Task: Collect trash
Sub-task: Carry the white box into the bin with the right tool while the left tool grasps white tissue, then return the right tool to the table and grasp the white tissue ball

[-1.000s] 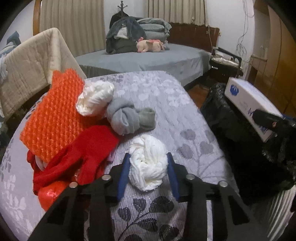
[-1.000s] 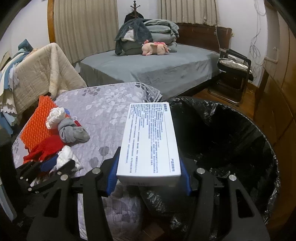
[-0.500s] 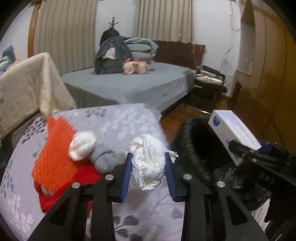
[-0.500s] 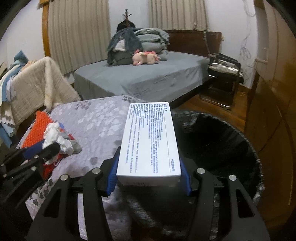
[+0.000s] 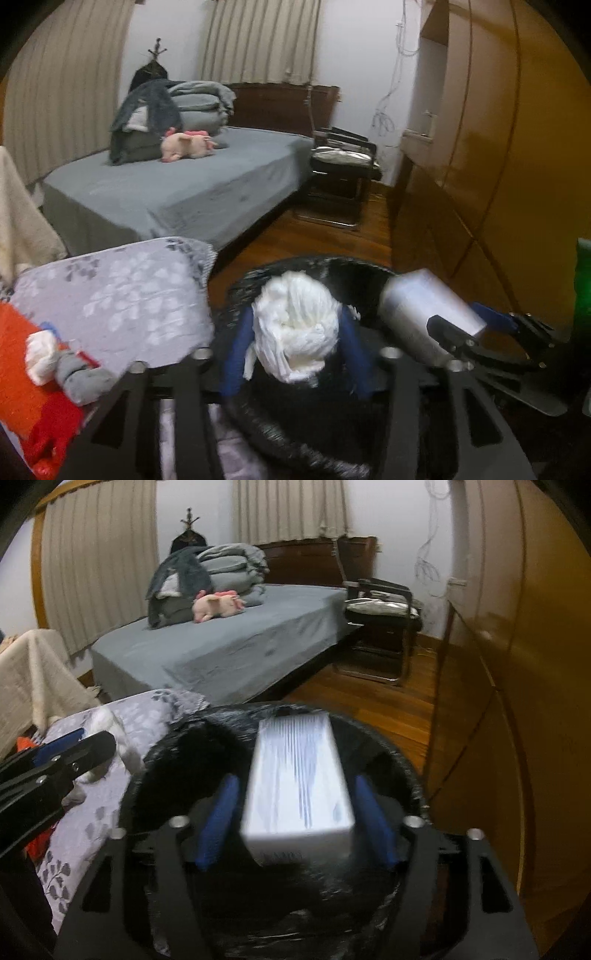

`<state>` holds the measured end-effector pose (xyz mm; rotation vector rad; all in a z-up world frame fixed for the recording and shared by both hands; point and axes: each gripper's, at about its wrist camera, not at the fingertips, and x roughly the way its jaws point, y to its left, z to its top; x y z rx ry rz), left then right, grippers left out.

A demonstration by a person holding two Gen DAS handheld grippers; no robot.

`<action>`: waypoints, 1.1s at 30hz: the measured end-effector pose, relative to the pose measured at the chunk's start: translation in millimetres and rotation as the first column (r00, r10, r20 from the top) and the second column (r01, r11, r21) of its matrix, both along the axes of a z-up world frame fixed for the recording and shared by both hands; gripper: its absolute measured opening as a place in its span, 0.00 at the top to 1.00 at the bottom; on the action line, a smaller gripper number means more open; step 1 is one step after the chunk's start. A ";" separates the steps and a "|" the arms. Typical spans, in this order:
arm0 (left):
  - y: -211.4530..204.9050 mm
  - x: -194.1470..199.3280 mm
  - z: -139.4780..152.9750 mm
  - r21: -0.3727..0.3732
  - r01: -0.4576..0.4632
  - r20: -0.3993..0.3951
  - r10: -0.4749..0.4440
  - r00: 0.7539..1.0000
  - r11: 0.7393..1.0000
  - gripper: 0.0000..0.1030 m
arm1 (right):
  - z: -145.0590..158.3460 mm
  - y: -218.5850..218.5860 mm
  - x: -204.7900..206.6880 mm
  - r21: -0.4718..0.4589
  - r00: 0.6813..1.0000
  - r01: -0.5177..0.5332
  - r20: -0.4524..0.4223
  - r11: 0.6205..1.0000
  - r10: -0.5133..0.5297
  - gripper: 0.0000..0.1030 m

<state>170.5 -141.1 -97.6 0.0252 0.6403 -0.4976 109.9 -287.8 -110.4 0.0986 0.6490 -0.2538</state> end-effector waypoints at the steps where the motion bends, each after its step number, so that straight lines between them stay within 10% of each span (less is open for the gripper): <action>1: -1.7 0.6 0.7 0.000 0.002 0.004 -0.002 1.000 1.000 0.37 | 0.5 -4.3 -1.6 -0.005 1.000 0.011 0.005 1.000 -0.011 0.27; 11: 42.5 -11.3 10.5 0.019 -0.096 0.037 0.095 0.995 0.995 0.07 | 11.7 -6.9 -3.6 0.030 0.999 0.025 0.040 0.999 -0.027 0.06; 18: 104.4 -28.3 14.3 0.033 -0.220 0.056 0.218 0.974 0.975 0.06 | 16.7 41.2 12.9 0.026 0.995 -0.086 0.048 0.996 0.085 0.06; 33: 252.4 -38.6 5.0 0.090 -0.536 0.112 0.527 0.843 0.839 0.06 | 13.8 184.7 68.4 -0.006 0.925 -0.376 0.063 0.927 0.376 0.06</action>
